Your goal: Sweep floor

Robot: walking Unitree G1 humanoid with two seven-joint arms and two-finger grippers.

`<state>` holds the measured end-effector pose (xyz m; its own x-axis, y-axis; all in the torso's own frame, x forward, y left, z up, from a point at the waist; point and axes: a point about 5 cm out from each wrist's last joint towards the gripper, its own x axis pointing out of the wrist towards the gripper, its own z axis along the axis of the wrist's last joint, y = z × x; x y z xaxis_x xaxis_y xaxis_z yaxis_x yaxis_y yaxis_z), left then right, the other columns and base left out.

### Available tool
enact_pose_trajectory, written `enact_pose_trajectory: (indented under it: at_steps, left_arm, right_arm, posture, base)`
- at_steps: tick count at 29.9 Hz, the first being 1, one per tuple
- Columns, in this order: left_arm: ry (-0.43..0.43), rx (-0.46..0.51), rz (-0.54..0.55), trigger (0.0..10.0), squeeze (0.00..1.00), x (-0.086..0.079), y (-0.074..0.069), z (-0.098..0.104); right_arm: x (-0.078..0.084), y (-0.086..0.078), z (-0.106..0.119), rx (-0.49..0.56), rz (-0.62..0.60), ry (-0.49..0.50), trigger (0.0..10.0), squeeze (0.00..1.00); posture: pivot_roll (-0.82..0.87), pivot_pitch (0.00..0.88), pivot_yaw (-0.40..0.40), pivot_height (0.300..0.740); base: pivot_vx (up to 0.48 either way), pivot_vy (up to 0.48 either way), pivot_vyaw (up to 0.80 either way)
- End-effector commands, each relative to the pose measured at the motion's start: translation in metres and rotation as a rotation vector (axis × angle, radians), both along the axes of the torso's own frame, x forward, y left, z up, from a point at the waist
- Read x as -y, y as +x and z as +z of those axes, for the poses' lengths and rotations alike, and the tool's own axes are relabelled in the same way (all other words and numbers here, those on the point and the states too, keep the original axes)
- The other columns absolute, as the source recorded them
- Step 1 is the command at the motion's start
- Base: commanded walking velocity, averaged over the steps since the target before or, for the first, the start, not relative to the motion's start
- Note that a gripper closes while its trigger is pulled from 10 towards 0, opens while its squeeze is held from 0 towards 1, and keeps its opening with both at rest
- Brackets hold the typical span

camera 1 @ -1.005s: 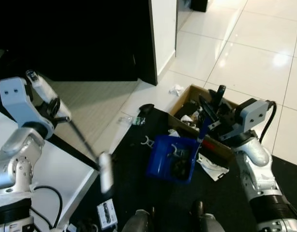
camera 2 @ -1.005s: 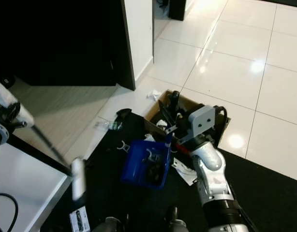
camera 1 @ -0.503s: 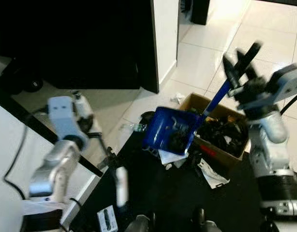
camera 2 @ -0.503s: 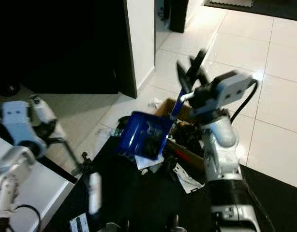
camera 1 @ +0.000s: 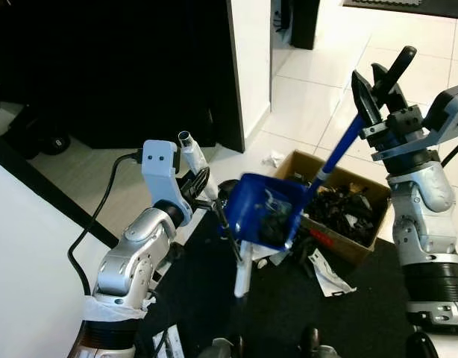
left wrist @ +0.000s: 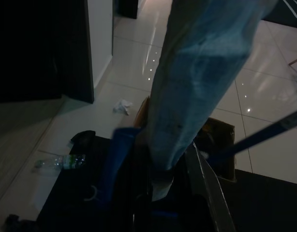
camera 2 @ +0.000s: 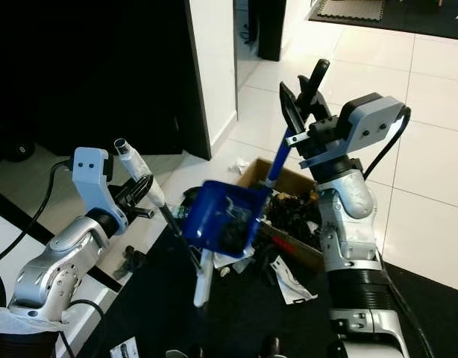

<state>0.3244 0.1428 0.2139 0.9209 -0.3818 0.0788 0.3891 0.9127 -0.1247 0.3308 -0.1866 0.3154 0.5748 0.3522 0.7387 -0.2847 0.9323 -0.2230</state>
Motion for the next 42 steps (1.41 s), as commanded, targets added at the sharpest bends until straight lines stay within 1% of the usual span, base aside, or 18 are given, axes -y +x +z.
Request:
enact_pose_trajectory:
  at_steps: [1,3,4,5,6,7,13,15,16,19,22,23,25,29,32,35,38,42]
  left_arm:
    - [0.013,0.029,0.025,10.0,0.0,-0.008,0.0,0.002]
    - [0.041,0.009,0.068,10.0,0.0,-0.022,0.005,-0.004]
    - [0.041,0.009,0.068,10.0,0.0,-0.022,0.005,-0.004]
    - [0.058,0.002,0.093,10.0,0.0,-0.03,0.007,-0.006]
    - [0.058,0.002,0.093,10.0,0.0,-0.03,0.007,-0.006]
    - [0.07,-0.003,0.117,10.0,0.0,-0.038,0.009,-0.006]
    - [0.073,0.003,0.136,10.0,0.0,-0.046,0.01,-0.005]
    - [0.043,0.021,0.17,10.0,0.0,-0.05,0.011,-0.002]
    - [0.043,0.021,0.17,10.0,0.0,-0.05,0.011,-0.002]
    - [-0.037,0.051,0.21,10.0,0.0,-0.052,0.014,0.001]
    - [-0.066,0.063,0.224,10.0,0.0,-0.053,0.015,0.003]
    - [-0.103,0.079,0.257,10.0,0.0,-0.056,0.018,0.006]
    - [-0.118,0.085,0.284,10.0,0.0,-0.058,0.019,0.007]
    - [-0.104,0.12,0.305,10.0,0.0,-0.062,0.019,0.009]
    - [-0.09,0.109,0.336,10.0,0.0,-0.065,0.018,0.003]
    - [-0.095,0.097,0.338,10.0,0.0,-0.062,0.016,-0.002]
    - [-0.05,0.082,0.35,10.0,0.0,-0.055,0.014,-0.012]
    - [-0.026,0.081,0.348,10.0,0.0,-0.051,0.015,-0.013]
  right_arm:
    - [0.005,-0.007,0.012,0.081,-0.007,-0.013,10.0,0.0]
    - [0.01,-0.008,0.023,0.15,-0.05,-0.071,10.0,0.0]
    - [0.01,-0.008,0.023,0.15,-0.05,-0.071,10.0,0.0]
    - [0.01,-0.008,0.027,0.175,-0.061,-0.088,10.0,0.0]
    - [0.01,-0.008,0.027,0.175,-0.061,-0.088,10.0,0.0]
    - [0.01,-0.007,0.03,0.188,-0.069,-0.095,10.0,0.0]
    - [0.007,-0.006,0.028,0.182,-0.058,-0.097,10.0,0.0]
    - [0.005,-0.005,0.024,0.167,-0.045,-0.1,10.0,0.0]
    - [0.005,-0.005,0.024,0.167,-0.045,-0.1,10.0,0.0]
    - [0.002,-0.003,0.017,0.153,-0.034,-0.122,10.0,0.0]
    - [0.001,-0.002,0.015,0.149,-0.032,-0.129,10.0,0.0]
    - [0.001,0.0,0.013,0.144,-0.029,-0.137,10.0,0.0]
    - [0.0,0.001,0.013,0.139,-0.026,-0.14,10.0,0.0]
    - [-0.002,0.001,0.012,0.133,-0.015,-0.147,10.0,0.0]
    - [-0.006,0.002,0.012,0.129,0.0,-0.148,10.0,0.0]
    - [-0.008,0.003,0.011,0.125,0.009,-0.147,10.0,0.0]
    - [-0.011,0.004,0.01,0.12,0.019,-0.143,10.0,0.0]
    - [-0.013,0.005,0.008,0.113,0.023,-0.139,10.0,0.0]
  posture:
    - [-0.02,0.181,0.137,0.74]
    - [-0.02,0.183,0.142,0.74]
    - [-0.02,0.183,0.142,0.74]
    - [-0.02,0.183,0.142,0.74]
    - [-0.02,0.183,0.142,0.74]
    - [-0.02,0.177,0.143,0.74]
    - [-0.03,0.154,0.136,0.74]
    - [-0.03,0.139,0.13,0.74]
    - [-0.03,0.139,0.13,0.74]
    - [-0.05,0.103,0.114,0.74]
    - [-0.06,0.088,0.108,0.74]
    - [-0.08,0.068,0.1,0.74]
    - [-0.08,0.065,0.097,0.74]
    - [-0.08,0.048,0.084,0.74]
    - [-0.08,0.045,0.076,0.74]
    - [-0.08,0.045,0.073,0.74]
    - [-0.07,0.053,0.067,0.74]
    - [-0.07,0.056,0.068,0.74]
  base:
    - [0.0,0.0,0.0]
    - [0.0,0.0,0.0]
    - [0.0,0.0,0.0]
    - [0.0,0.0,0.0]
    - [0.0,0.0,0.0]
    - [0.0,0.0,0.0]
    - [0.0,0.0,0.0]
    - [0.0,0.0,0.0]
    - [0.0,0.0,0.0]
    - [0.0,0.0,0.0]
    - [0.0,0.0,0.0]
    - [0.0,0.0,0.0]
    - [0.0,0.0,0.0]
    - [0.0,0.0,0.0]
    - [0.0,0.0,0.0]
    - [0.0,0.0,0.0]
    - [0.0,0.0,0.0]
    - [0.0,0.0,0.0]
